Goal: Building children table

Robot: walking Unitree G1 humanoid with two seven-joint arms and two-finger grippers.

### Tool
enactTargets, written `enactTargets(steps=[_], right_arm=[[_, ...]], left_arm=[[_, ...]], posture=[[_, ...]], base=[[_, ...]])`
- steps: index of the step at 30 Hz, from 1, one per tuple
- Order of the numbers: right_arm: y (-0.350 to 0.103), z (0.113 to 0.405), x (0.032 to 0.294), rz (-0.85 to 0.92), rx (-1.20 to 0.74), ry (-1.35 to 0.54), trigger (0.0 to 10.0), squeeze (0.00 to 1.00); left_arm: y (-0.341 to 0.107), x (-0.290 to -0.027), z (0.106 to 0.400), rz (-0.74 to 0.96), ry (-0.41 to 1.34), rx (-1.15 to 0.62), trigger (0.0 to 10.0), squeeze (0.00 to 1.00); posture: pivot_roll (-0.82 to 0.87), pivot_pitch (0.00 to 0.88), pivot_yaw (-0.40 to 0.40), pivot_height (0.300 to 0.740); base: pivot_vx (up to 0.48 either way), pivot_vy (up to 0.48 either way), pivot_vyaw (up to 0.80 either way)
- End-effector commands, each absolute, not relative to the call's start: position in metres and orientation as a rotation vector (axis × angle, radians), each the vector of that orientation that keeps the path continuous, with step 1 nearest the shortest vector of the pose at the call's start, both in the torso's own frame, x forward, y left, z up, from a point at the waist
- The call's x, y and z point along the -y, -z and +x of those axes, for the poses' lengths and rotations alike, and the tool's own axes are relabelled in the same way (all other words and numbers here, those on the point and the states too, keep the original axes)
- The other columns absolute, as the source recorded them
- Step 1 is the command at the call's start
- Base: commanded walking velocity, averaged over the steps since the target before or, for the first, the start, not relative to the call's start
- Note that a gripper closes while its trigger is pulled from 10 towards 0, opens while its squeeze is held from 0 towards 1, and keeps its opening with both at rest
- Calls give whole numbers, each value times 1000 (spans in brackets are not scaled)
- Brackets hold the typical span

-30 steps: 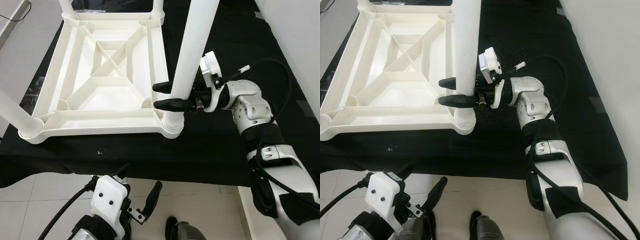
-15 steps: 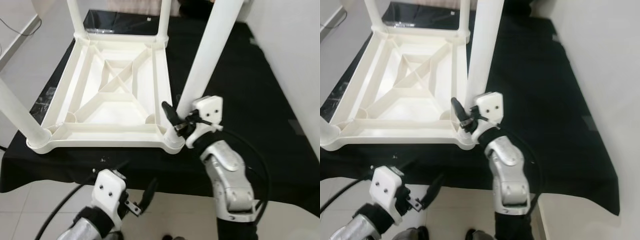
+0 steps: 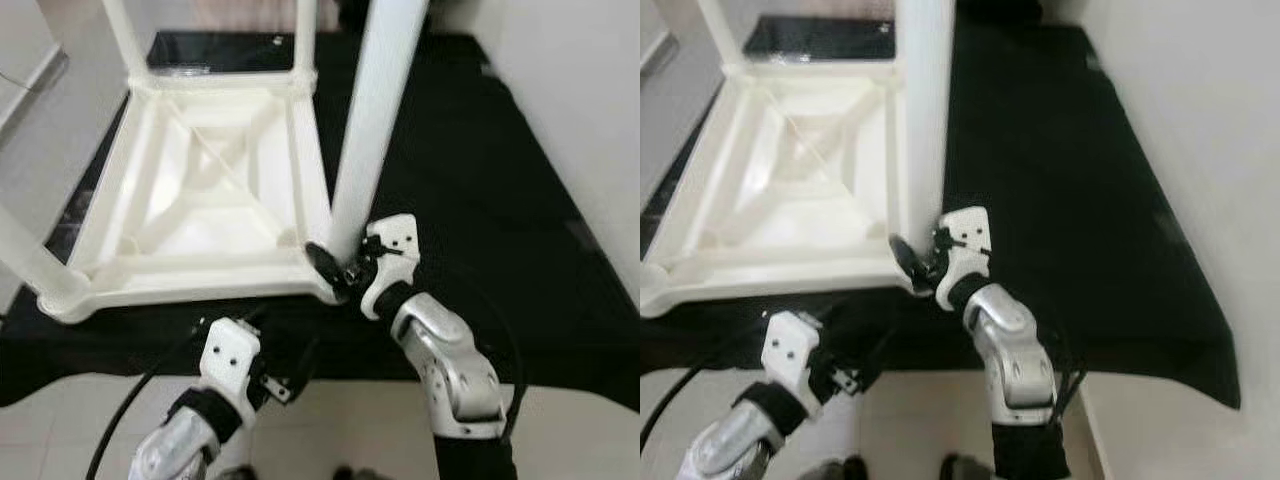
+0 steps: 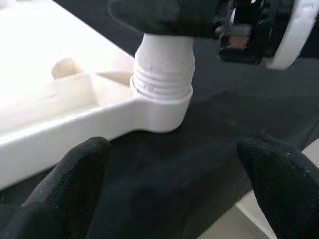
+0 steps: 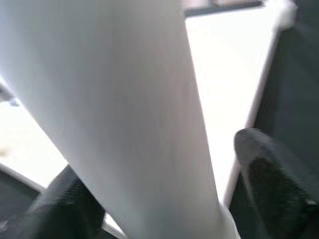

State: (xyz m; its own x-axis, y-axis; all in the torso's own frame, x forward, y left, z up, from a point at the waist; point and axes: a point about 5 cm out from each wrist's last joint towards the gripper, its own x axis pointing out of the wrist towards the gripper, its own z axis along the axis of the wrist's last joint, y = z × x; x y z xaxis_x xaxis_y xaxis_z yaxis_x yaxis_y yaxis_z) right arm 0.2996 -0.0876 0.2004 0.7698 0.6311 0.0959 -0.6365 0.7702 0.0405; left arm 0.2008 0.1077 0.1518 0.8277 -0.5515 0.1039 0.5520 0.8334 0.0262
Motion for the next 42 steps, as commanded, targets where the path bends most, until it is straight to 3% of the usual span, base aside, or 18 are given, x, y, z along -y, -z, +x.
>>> enactTargets(steps=[1, 4, 5, 6, 15, 16, 19, 20, 27, 31, 33, 35, 36, 37, 39, 40, 41, 42], right_arm=[[-204, 299, 89, 69, 106, -748, 10000, 1000], [-210, 307, 100, 19, 130, -848, 10000, 1000], [-217, 314, 106, 6, 139, -910, 10000, 718], [-224, 319, 111, -16, 157, -958, 10000, 0], [-256, 350, 122, -65, 176, -1193, 10000, 0], [-260, 354, 122, -54, 179, -1212, 8941, 0], [-263, 356, 122, -44, 181, -1234, 8941, 0], [-266, 357, 122, -41, 179, -1268, 0, 0], [-265, 358, 130, -41, 142, -1429, 0, 0], [-255, 357, 134, -54, 146, -1376, 0, 0], [-236, 351, 132, -75, 129, -1172, 0, 0], [-231, 349, 131, -73, 118, -1112, 0, 0], [-214, 343, 124, -72, 68, -936, 0, 0], [-214, 343, 124, -72, 68, -936, 0, 0], [-176, 321, 122, -129, -73, -501, 0, 0], [-176, 321, 122, -129, -73, -501, 0, 0], [-163, 305, 128, -169, -136, -305, 0, 0], [-154, 289, 126, -157, -170, -255, 0, 0]], left_arm=[[-146, -107, 199, -29, 586, 90, 10000, 0], [-146, -106, 198, -31, 590, 89, 10000, 0], [-146, -105, 197, -31, 595, 88, 10000, 0], [-146, -105, 196, -32, 599, 86, 10000, 0], [-147, -103, 187, -29, 605, 78, 10000, 0], [-147, -103, 185, -28, 605, 77, 10000, 0], [-147, -103, 183, -27, 605, 77, 10000, 0], [-148, -102, 181, -26, 605, 77, 10000, 0], [-149, -101, 177, -25, 605, 75, 10000, 0], [-149, -100, 179, -27, 606, 75, 10000, 0], [-148, -100, 181, -28, 606, 76, 10000, 0], [-148, -100, 181, -28, 605, 77, 10000, 0], [-148, -101, 182, -26, 603, 78, 10000, 0], [-148, -101, 182, -26, 603, 78, 10000, 0], [-147, -102, 185, -23, 601, 78, 10000, 0], [-147, -102, 185, -23, 601, 78, 10000, 0], [-147, -102, 185, -21, 600, 78, 10000, 0], [-146, -103, 188, -15, 601, 76, 10000, 0]], posture=[[-14, 202, -49, 740], [-5, 206, -47, 740], [2, 210, -46, 740], [13, 213, -43, 740], [66, 238, -47, 740], [75, 244, -50, 740], [79, 248, -51, 740], [85, 256, -54, 740], [78, 271, -59, 740], [62, 262, -70, 740], [52, 256, -73, 740], [52, 256, -73, 740], [39, 250, -73, 740], [39, 250, -73, 740], [32, 243, -69, 740], [32, 243, -69, 740], [32, 243, -69, 740], [37, 230, -50, 740]], base=[[0, 0, 0], [0, 0, 0], [0, 0, 0], [0, 0, 0], [0, 0, 0], [0, 0, 0], [0, 0, 0], [0, 0, 0], [0, 0, 0], [0, 0, 0], [0, 0, 0], [0, 0, 0], [0, 0, 0], [0, 0, 0], [0, 0, 0], [0, 0, 0], [0, 0, 0], [0, 0, 0]])
